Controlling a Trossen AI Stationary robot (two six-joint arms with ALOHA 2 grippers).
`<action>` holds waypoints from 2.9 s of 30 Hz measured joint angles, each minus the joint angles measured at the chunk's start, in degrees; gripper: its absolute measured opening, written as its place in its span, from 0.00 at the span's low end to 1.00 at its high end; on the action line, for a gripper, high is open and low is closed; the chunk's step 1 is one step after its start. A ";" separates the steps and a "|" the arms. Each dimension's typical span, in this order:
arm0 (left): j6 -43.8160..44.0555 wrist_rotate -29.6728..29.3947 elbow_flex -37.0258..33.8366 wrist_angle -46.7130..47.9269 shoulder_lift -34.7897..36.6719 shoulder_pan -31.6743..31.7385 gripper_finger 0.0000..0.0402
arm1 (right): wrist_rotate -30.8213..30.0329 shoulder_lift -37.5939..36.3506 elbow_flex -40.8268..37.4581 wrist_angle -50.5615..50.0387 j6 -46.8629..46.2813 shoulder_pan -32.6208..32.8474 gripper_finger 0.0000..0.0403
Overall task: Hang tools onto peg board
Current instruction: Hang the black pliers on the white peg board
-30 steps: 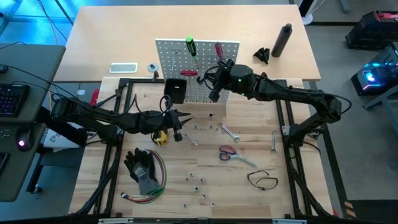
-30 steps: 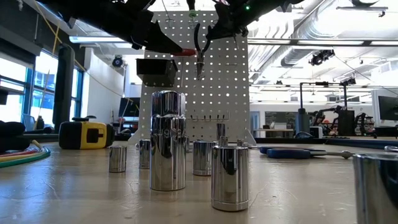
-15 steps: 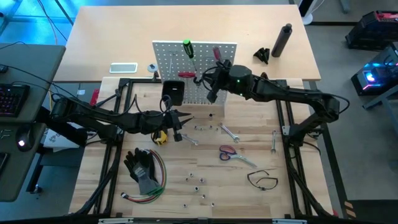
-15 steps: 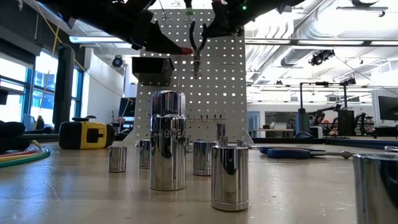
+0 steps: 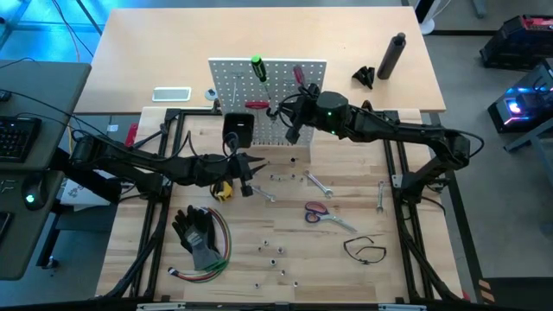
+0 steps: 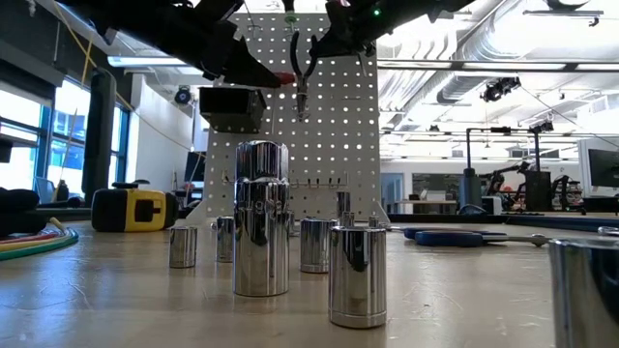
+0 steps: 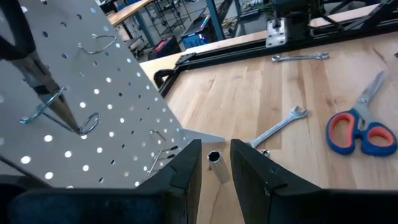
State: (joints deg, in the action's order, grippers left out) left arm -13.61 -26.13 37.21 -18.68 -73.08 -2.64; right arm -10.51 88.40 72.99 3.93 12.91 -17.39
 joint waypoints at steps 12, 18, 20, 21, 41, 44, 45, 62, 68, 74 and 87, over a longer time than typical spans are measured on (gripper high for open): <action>-8.48 -1.74 0.00 -13.14 -5.71 3.78 0.19 | 0.05 0.00 0.02 -0.43 -0.76 -0.02 0.05; -12.19 -2.48 0.09 -20.62 -10.32 6.44 0.20 | 0.01 0.00 0.02 -0.58 -0.87 -0.04 0.05; -13.32 -3.32 0.13 -22.56 -11.44 7.11 0.20 | -0.15 0.00 0.02 -0.64 -0.85 -0.06 0.05; -14.14 -3.71 0.15 -23.42 -12.00 7.35 0.20 | -0.30 0.00 0.02 -0.66 -0.84 -0.07 0.05; -24.63 -13.65 5.01 -25.64 -19.67 8.20 0.19 | -0.97 -0.07 0.02 -1.10 -1.31 -0.31 0.05; -26.14 -14.75 4.98 -26.84 -19.78 8.19 0.19 | -0.94 -0.07 0.04 -1.12 -1.35 -0.31 0.05; -26.60 -15.07 4.96 -27.33 -19.78 8.20 0.18 | -0.94 -0.07 0.03 -1.12 -1.51 -0.31 0.05; -22.95 -25.63 4.61 -19.12 -19.76 2.66 0.16 | 0.10 -0.20 0.11 -1.91 -1.99 -0.21 0.05; -21.42 -27.02 4.31 -17.11 -19.59 2.04 0.16 | 0.07 -0.20 0.11 -1.91 -1.86 -0.20 0.05; -18.25 -27.03 0.44 -19.09 -17.31 1.86 0.16 | -0.21 -0.20 0.11 -2.35 -1.36 -0.22 0.05; -16.84 -25.24 -7.41 -31.39 -15.56 -0.17 0.28 | -0.41 -0.17 0.11 -2.61 -1.30 -0.24 0.05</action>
State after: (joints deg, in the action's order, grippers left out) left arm -30.45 -51.37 29.80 -50.07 -88.64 -2.80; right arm -10.92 88.23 73.10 1.32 11.61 -17.63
